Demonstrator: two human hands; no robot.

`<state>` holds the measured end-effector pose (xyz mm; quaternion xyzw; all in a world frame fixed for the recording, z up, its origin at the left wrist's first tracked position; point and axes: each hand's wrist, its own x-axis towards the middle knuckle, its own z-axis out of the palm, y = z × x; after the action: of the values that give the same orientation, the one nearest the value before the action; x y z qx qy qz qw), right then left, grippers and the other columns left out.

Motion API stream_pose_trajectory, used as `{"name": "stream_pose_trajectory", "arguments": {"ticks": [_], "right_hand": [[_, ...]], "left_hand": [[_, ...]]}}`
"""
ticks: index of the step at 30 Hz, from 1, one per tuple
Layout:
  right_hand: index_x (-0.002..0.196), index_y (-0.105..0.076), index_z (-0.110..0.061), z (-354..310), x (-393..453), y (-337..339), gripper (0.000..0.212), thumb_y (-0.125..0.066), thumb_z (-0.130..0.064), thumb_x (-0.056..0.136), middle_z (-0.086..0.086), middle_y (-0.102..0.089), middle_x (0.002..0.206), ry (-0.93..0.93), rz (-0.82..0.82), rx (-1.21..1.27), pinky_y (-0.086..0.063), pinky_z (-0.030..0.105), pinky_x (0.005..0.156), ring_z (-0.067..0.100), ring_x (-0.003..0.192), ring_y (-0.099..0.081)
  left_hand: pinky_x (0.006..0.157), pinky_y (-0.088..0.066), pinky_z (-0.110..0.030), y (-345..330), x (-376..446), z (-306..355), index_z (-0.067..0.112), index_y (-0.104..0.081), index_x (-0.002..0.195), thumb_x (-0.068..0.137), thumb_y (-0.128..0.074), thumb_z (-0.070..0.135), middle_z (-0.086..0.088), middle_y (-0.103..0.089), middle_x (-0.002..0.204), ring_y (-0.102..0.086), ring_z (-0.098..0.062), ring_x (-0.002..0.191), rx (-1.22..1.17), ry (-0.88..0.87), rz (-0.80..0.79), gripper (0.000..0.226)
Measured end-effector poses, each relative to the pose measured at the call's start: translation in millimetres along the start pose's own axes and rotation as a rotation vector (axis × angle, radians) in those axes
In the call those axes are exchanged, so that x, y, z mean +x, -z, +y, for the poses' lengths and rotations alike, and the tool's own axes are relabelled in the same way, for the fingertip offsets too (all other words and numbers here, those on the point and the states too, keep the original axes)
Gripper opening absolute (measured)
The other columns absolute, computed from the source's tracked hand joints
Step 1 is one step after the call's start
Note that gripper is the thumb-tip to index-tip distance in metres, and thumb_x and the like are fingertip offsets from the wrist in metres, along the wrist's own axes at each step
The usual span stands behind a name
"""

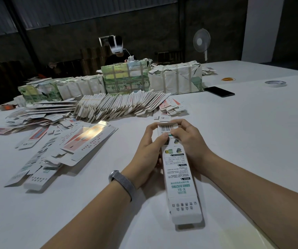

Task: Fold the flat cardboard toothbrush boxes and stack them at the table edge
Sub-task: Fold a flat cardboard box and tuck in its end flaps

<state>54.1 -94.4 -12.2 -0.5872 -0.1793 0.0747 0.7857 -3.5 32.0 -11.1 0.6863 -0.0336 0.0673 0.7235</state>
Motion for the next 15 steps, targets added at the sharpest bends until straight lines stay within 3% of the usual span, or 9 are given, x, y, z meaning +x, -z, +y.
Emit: {"name": "stream_pose_trajectory", "arguments": {"ticks": [7, 11, 15], "right_hand": [[0.105, -0.064, -0.012, -0.5, 0.8, 3.1, 0.020, -0.054, 0.002, 0.094, 0.012, -0.071, 0.084, -0.012, -0.014, -0.064, -0.056, 0.032, 0.060, 0.023, 0.066, -0.069], [0.103, -0.064, -0.012, -0.7, 0.8, 2.4, 0.017, -0.054, 0.000, 0.094, 0.015, -0.070, 0.086, -0.023, 0.003, -0.051, -0.054, 0.035, 0.064, 0.025, 0.066, -0.067], [0.103, -0.063, -0.010, -0.2, 1.3, -0.4, 0.013, -0.054, -0.004, 0.096, 0.016, -0.070, 0.086, -0.012, 0.015, -0.053, -0.053, 0.036, 0.067, 0.025, 0.066, -0.065]], "left_hand": [[0.066, -0.056, -0.039, 0.7, 6.1, -6.5, 0.031, -0.051, 0.114, 0.108, -0.043, 0.031, -0.008, -0.075, 0.080, -0.070, -0.024, 0.068, 0.037, -0.022, 0.062, 0.010], [0.055, -0.056, -0.030, -0.1, 5.0, -4.9, 0.029, -0.050, 0.114, 0.109, -0.043, 0.028, -0.006, -0.075, 0.076, -0.069, -0.019, 0.061, 0.018, -0.025, 0.030, 0.009], [0.053, -0.055, -0.028, -1.2, 4.3, -3.5, 0.027, -0.050, 0.115, 0.108, -0.045, 0.028, -0.006, -0.074, 0.079, -0.069, -0.018, 0.061, 0.008, -0.036, 0.024, 0.009]]}}
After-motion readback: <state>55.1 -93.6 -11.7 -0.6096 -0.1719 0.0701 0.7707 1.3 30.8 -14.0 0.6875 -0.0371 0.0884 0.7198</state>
